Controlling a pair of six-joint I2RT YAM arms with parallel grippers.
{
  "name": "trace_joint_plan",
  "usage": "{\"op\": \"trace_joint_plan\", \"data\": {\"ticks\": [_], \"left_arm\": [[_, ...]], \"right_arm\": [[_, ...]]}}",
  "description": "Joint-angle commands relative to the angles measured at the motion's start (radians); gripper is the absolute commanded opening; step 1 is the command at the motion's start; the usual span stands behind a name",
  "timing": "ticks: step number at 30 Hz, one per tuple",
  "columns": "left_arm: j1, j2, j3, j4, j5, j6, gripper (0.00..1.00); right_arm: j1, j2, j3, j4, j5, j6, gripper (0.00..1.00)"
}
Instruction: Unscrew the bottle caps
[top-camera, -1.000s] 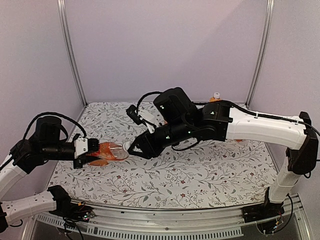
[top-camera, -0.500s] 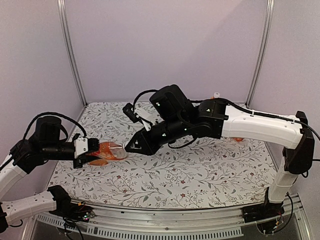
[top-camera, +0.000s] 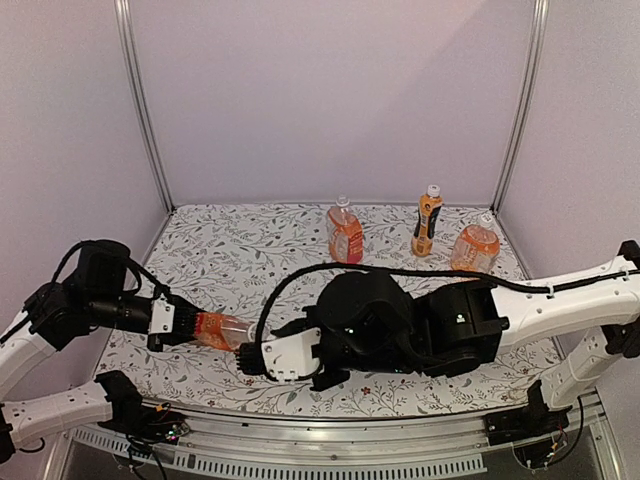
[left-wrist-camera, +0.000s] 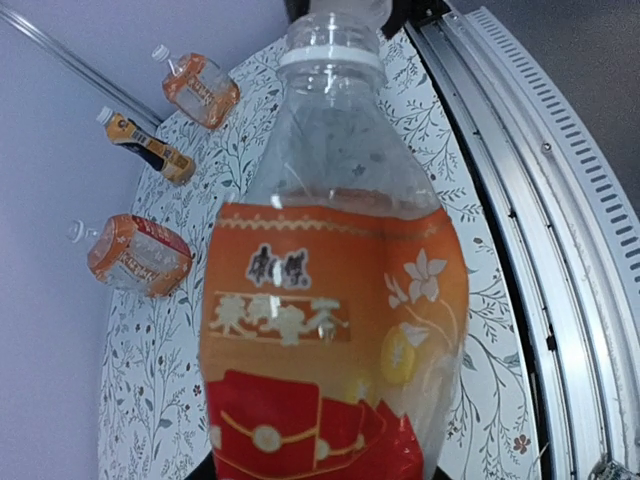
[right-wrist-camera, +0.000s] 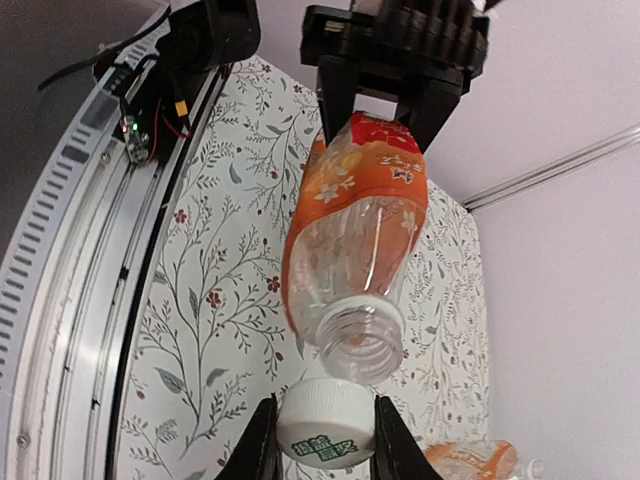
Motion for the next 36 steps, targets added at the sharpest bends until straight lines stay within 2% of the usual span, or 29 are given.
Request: {"op": "trace_joint_plan", "data": {"ticks": [1, 5, 8, 11, 12, 13, 16, 18, 22, 29, 32, 36], "left_arm": [[0.04, -0.012, -0.014, -0.138, -0.099, -0.003, 0.2], [0.04, -0.014, -0.013, -0.141, -0.097, -0.007, 0.19], [0.041, -0.017, -0.015, -0.127, -0.098, -0.026, 0.19], [0.045, -0.026, -0.027, -0.033, -0.131, -0.144, 0.19], [0.05, -0.031, -0.033, 0.015, -0.151, -0.194, 0.19], [0.058, -0.035, -0.037, 0.064, -0.175, -0.254, 0.19], [0.09, -0.042, -0.03, 0.179, -0.24, -0.421, 0.2], [0.111, -0.045, -0.013, 0.218, -0.244, -0.509, 0.2], [0.131, -0.051, 0.0, 0.244, -0.199, -0.616, 0.2], [0.135, -0.055, -0.013, 0.247, -0.163, -0.609, 0.2], [0.135, -0.054, -0.011, 0.245, -0.162, -0.604, 0.2], [0.135, -0.051, -0.002, 0.234, -0.159, -0.593, 0.2]], "right_arm": [[0.035, -0.074, -0.047, -0.093, 0.335, -0.506, 0.0], [0.034, -0.126, -0.11, 0.023, 0.283, -0.506, 0.0], [0.007, -0.128, -0.115, 0.034, 0.292, -0.414, 0.0], [-0.089, -0.113, -0.109, -0.007, 0.298, -0.131, 0.0], [-0.147, -0.1, -0.083, -0.093, 0.242, -0.022, 0.0], [-0.222, -0.087, -0.045, -0.195, 0.14, 0.195, 0.0], [-0.38, 0.007, 0.049, -0.412, -0.106, 0.63, 0.0], [-0.402, 0.059, 0.048, -0.496, -0.133, 0.736, 0.0], [-0.402, 0.135, -0.015, -0.568, -0.149, 0.817, 0.0], [-0.4, 0.257, -0.099, -0.603, -0.217, 0.914, 0.03], [-0.393, 0.309, -0.1, -0.596, -0.208, 0.93, 0.08], [-0.375, 0.366, -0.073, -0.585, -0.206, 0.932, 0.21]]}}
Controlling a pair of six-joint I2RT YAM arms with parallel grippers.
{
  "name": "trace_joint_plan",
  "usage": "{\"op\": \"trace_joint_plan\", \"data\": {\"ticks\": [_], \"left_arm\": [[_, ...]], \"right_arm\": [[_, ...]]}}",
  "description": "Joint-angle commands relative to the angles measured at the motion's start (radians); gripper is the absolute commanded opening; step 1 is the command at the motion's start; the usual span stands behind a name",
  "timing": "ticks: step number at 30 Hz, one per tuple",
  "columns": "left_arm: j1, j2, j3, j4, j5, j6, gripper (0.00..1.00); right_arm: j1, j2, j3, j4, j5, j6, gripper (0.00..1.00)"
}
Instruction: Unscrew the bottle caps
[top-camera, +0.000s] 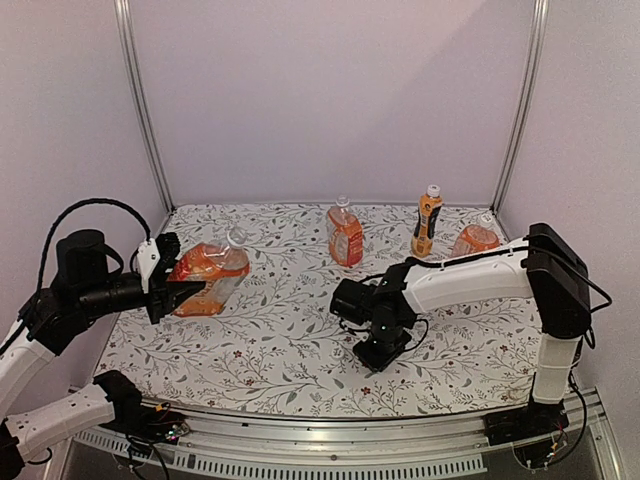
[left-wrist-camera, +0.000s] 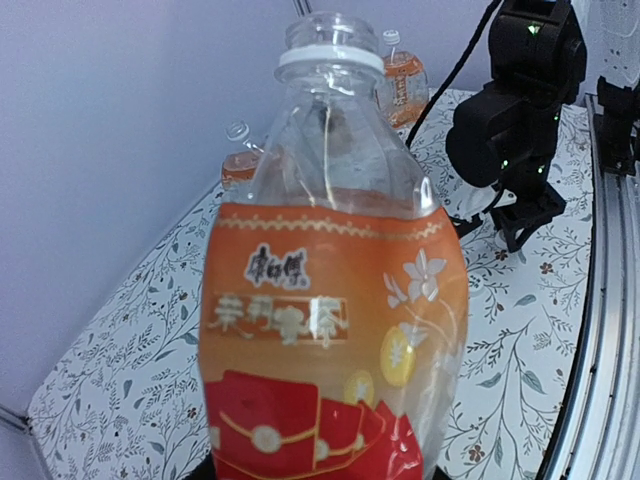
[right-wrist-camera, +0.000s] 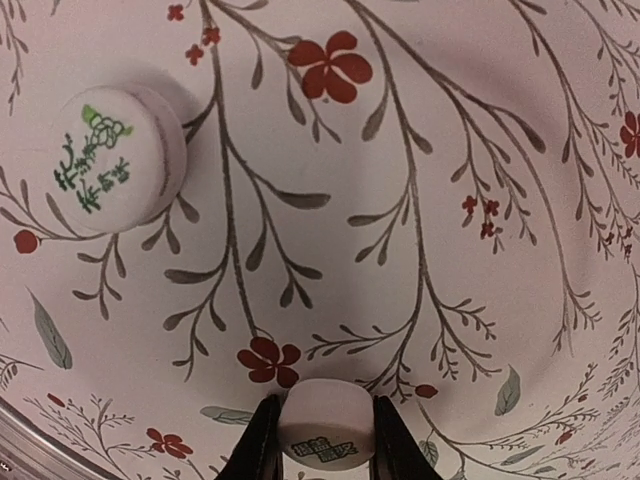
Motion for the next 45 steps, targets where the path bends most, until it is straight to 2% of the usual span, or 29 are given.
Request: {"op": "trace_joint_plan", "data": {"ticks": [1, 3, 5, 6, 8, 12, 14, 16, 19, 22, 24, 28, 31, 38, 45], "left_arm": [[0.011, -0.001, 0.02, 0.009, 0.014, -0.002, 0.2], [0.011, 0.0, 0.022, 0.007, 0.015, 0.001, 0.2], [0.011, 0.001, 0.024, 0.005, 0.023, 0.003, 0.2], [0.01, 0.003, 0.024, 0.004, 0.03, 0.004, 0.2], [0.011, 0.004, 0.027, 0.003, 0.051, 0.005, 0.2], [0.011, 0.005, 0.041, -0.018, 0.146, 0.009, 0.2], [0.011, 0.006, 0.051, -0.032, 0.217, 0.009, 0.2], [0.01, 0.009, 0.058, -0.039, 0.287, 0.004, 0.2], [0.009, 0.01, 0.064, -0.046, 0.372, -0.01, 0.22], [0.009, 0.011, 0.069, -0.062, 0.411, -0.013, 0.22], [0.009, 0.012, 0.074, -0.075, 0.419, -0.004, 0.22], [0.009, 0.013, 0.083, -0.081, 0.421, 0.002, 0.22], [0.01, 0.006, 0.075, -0.08, 0.422, 0.0, 0.22], [0.012, -0.005, 0.058, -0.07, 0.421, -0.011, 0.22], [0.015, -0.017, 0.048, -0.048, 0.418, -0.038, 0.22]], "right_arm": [[0.02, 0.051, 0.026, -0.01, -0.019, 0.038, 0.29], [0.023, 0.057, 0.037, -0.017, -0.015, 0.035, 0.5], [0.025, 0.052, 0.056, -0.034, 0.003, 0.036, 0.76], [0.029, 0.045, 0.067, -0.044, 0.01, 0.034, 0.94], [0.036, 0.014, 0.096, -0.07, 0.046, 0.019, 0.99], [0.057, -0.089, 0.179, -0.101, 0.11, -0.062, 0.99], [0.089, -0.186, 0.221, -0.034, 0.06, -0.136, 0.98], [0.114, -0.271, 0.237, 0.114, -0.065, -0.235, 0.98], [0.119, -0.413, 0.152, 0.482, -0.237, -0.324, 0.96], [0.118, -0.472, 0.099, 0.811, -0.299, -0.359, 0.91], [0.12, -0.443, 0.137, 0.92, -0.339, -0.357, 0.87], [0.129, -0.321, 0.279, 0.949, -0.447, -0.292, 0.8], [0.138, -0.259, 0.316, 0.949, -0.481, -0.281, 0.77], [0.147, -0.205, 0.315, 0.947, -0.497, -0.259, 0.61], [0.148, -0.198, 0.261, 0.94, -0.448, -0.24, 0.47]]}}
